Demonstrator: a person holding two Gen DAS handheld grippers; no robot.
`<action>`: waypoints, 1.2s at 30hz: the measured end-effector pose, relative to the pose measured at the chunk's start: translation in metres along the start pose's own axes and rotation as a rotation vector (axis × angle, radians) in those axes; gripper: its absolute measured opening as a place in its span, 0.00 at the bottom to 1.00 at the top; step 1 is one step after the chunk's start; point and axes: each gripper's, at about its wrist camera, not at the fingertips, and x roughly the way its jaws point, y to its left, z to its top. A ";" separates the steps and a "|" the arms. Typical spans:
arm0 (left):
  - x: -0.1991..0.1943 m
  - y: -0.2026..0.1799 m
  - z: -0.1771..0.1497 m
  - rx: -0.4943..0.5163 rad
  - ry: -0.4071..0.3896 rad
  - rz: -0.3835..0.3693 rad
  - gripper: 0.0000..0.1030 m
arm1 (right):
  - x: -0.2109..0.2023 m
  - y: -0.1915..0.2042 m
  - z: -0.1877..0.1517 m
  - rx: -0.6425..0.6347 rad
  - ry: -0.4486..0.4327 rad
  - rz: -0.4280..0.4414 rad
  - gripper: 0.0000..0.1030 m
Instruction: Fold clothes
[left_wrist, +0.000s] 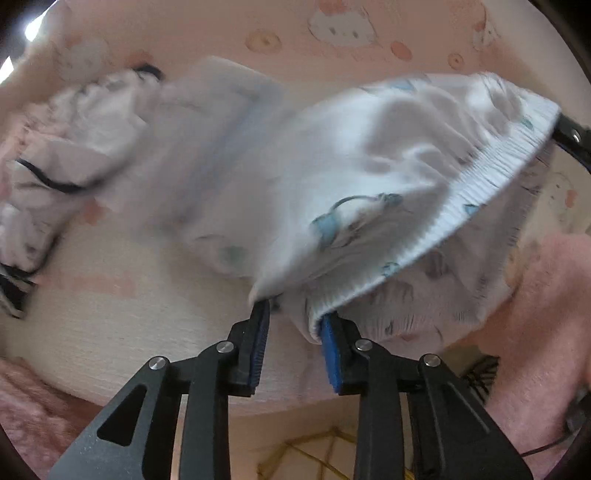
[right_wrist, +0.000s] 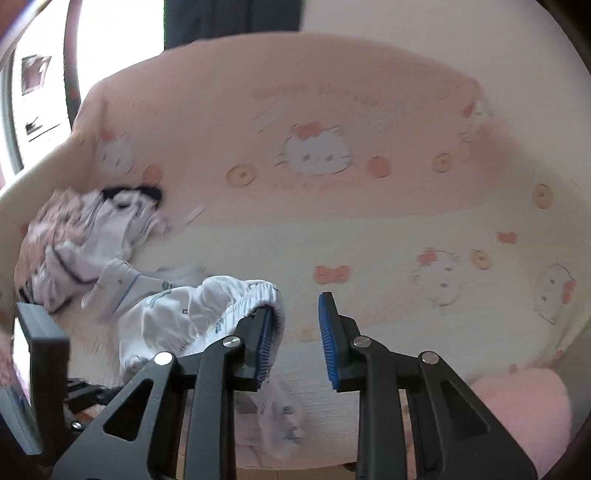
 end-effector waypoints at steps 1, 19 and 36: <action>-0.017 0.006 0.005 -0.010 -0.035 -0.003 0.16 | -0.004 -0.005 0.002 0.017 -0.005 -0.006 0.23; -0.168 0.078 0.051 -0.092 -0.294 0.124 0.08 | -0.031 0.034 0.021 -0.093 0.042 0.018 0.28; -0.015 0.082 -0.033 -0.244 0.115 -0.093 0.47 | 0.074 0.009 -0.046 -0.014 0.476 0.103 0.38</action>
